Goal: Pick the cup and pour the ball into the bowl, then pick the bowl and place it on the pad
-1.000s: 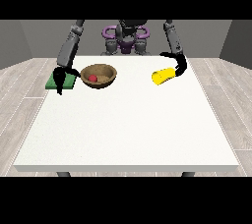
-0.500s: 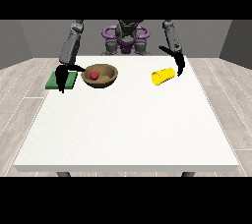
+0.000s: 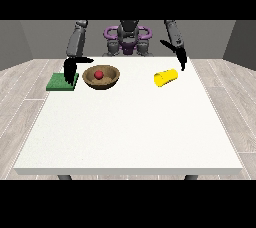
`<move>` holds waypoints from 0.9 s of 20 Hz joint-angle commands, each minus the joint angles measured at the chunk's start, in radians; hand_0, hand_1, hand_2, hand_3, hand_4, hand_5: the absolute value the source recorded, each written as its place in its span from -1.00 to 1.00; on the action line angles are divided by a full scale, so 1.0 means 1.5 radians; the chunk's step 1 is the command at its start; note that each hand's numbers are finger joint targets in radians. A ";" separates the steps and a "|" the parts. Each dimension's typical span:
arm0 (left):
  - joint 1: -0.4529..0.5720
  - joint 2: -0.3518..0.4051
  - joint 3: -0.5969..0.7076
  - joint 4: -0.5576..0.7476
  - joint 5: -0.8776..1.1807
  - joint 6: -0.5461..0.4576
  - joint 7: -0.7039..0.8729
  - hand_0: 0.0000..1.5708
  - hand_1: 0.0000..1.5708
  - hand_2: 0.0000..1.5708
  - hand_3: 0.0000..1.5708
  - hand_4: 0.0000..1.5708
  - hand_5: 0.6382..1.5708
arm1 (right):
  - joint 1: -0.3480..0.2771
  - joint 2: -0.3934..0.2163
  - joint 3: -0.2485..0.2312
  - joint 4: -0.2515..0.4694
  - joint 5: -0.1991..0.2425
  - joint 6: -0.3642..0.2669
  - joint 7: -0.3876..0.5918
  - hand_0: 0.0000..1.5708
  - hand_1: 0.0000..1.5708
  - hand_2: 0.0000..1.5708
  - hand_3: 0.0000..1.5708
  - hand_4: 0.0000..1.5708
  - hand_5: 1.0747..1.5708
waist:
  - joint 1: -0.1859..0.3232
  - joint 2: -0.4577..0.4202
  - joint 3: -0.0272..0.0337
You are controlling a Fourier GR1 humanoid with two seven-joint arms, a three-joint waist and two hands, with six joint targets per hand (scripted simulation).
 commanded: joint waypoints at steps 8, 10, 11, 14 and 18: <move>0.021 -0.016 -0.031 -0.091 0.009 -0.012 0.026 -1.00 -1.00 -1.00 -1.00 -1.00 -0.87 | -0.022 0.028 -0.020 0.080 -0.018 -0.028 -0.029 -1.00 -1.00 -1.00 -1.00 -1.00 0.99 | 0.032 0.033 0.0013; -0.007 0.011 -0.033 -0.104 0.008 -0.037 0.037 -1.00 -1.00 -1.00 -1.00 -1.00 -0.87 | -0.069 0.039 -0.033 0.083 -0.027 -0.064 -0.035 -1.00 -1.00 -1.00 -1.00 -1.00 0.99 | 0.060 0.072 0.0015; -0.024 0.021 -0.024 -0.121 0.013 -0.037 0.050 -1.00 -1.00 -1.00 -1.00 -1.00 -0.88 | -0.065 0.044 -0.025 0.088 -0.021 -0.041 -0.057 -1.00 -1.00 -1.00 -1.00 -1.00 0.99 | 0.059 0.085 0.0016; -0.013 0.022 -0.030 -0.126 0.017 -0.054 0.060 -1.00 -1.00 -1.00 -1.00 -1.00 -0.90 | -0.026 0.048 -0.025 0.126 -0.017 -0.102 0.020 -1.00 -1.00 -1.00 -1.00 -0.41 0.92 | 0.065 0.050 0.0013; -0.064 0.016 -0.051 -0.137 0.006 -0.057 0.034 -1.00 -1.00 -1.00 -1.00 -1.00 -0.85 | 0.018 -0.005 0.091 0.116 0.148 -0.230 -0.019 1.00 1.00 1.00 1.00 0.38 0.87 | 0.128 0.142 -0.0030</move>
